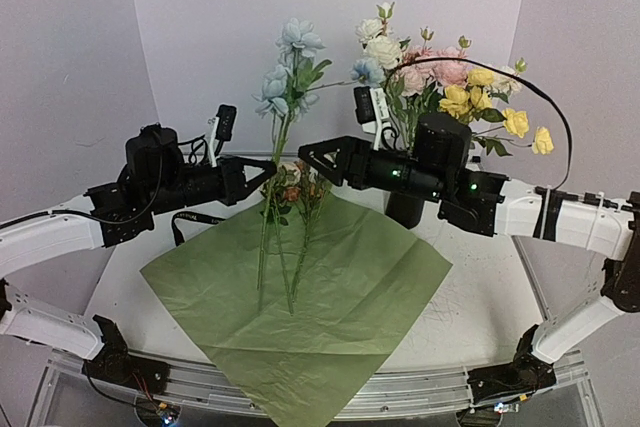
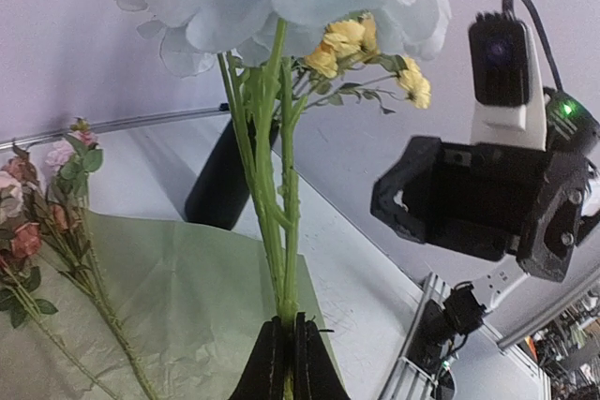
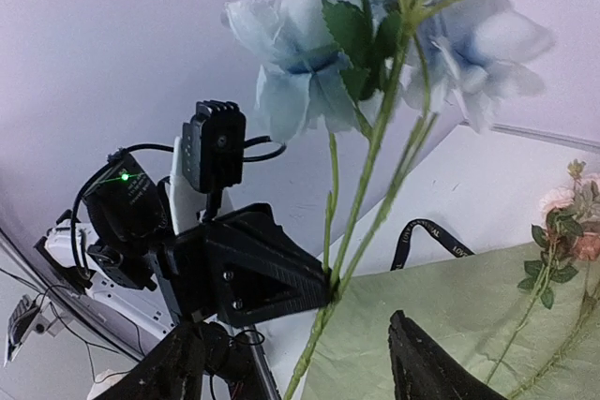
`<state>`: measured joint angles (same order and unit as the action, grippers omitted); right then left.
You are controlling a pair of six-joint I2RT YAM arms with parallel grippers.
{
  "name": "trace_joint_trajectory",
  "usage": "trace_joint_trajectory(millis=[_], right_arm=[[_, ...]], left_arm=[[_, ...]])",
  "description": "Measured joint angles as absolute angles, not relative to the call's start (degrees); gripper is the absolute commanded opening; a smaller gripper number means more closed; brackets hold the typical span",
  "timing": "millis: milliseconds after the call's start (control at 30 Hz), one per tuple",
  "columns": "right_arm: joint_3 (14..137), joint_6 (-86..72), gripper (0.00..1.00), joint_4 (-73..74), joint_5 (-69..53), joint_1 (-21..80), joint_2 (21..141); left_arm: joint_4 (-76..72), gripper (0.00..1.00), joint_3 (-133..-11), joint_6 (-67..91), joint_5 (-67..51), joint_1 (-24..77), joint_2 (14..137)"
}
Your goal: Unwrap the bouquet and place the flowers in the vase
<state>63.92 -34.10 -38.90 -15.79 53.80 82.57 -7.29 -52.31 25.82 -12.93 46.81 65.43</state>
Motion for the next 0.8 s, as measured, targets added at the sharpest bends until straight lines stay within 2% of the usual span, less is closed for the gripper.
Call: trace_joint_trajectory(millis=[367, 633, 767, 800], right_arm=[[67.9, -35.5, 0.60, -38.9, -17.9, 53.8, 86.8], [69.3, -35.8, 0.40, -39.5, -19.9, 53.8, 87.7], [69.3, -35.8, 0.25, -40.0, -20.2, 53.8, 87.7], [69.3, -36.0, 0.18, -40.2, -20.1, 53.8, 87.7]], left_arm=[[-12.0, 0.02, -51.8, 25.7, -23.7, 47.9, 65.6], [-14.1, 0.03, -51.6, 25.4, -28.7, 48.1, 65.7], [-14.5, 0.04, -51.6, 25.2, -29.0, 48.4, 66.0], [-14.6, 0.04, -51.6, 25.2, -29.0, 48.4, 66.1]])
